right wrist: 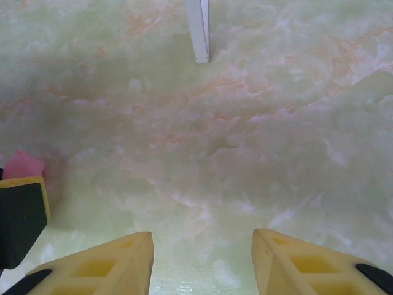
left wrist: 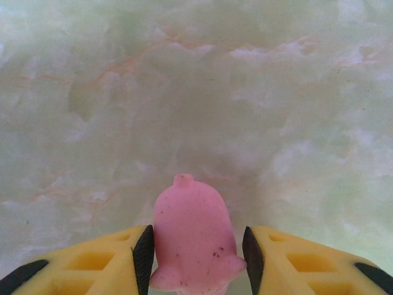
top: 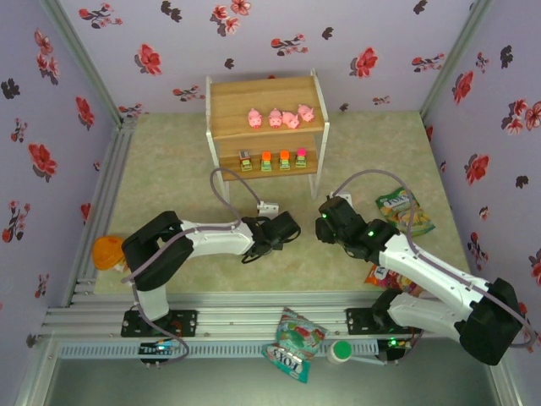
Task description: Place and organize the plastic toys onto the shelf
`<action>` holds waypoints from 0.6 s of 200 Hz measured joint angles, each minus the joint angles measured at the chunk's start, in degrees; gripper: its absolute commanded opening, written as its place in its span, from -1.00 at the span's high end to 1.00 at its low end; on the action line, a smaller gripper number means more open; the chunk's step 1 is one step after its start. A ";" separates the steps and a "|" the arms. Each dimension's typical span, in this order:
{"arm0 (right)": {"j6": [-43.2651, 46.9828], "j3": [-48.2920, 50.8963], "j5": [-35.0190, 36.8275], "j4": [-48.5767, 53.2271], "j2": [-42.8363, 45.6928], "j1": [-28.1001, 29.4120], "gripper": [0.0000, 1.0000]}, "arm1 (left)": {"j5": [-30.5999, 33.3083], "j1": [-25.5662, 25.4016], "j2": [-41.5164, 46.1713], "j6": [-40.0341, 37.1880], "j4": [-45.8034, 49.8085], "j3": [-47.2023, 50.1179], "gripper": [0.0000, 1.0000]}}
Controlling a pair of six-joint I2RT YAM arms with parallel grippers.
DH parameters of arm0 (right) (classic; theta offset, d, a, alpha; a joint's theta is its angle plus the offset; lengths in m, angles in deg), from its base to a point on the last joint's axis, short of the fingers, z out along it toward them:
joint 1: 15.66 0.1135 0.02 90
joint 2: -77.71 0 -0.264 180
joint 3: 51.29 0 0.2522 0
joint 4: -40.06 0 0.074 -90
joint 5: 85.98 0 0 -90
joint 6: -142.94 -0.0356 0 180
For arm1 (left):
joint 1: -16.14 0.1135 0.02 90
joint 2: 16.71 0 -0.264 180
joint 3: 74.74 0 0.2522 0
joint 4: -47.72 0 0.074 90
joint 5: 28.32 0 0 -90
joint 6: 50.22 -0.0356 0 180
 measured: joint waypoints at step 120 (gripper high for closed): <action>-0.02 0.00 0.00 0.00 0.00 0.00 0.07 | -0.83 0.33 -0.85 0.68 -0.04 0.00 0.35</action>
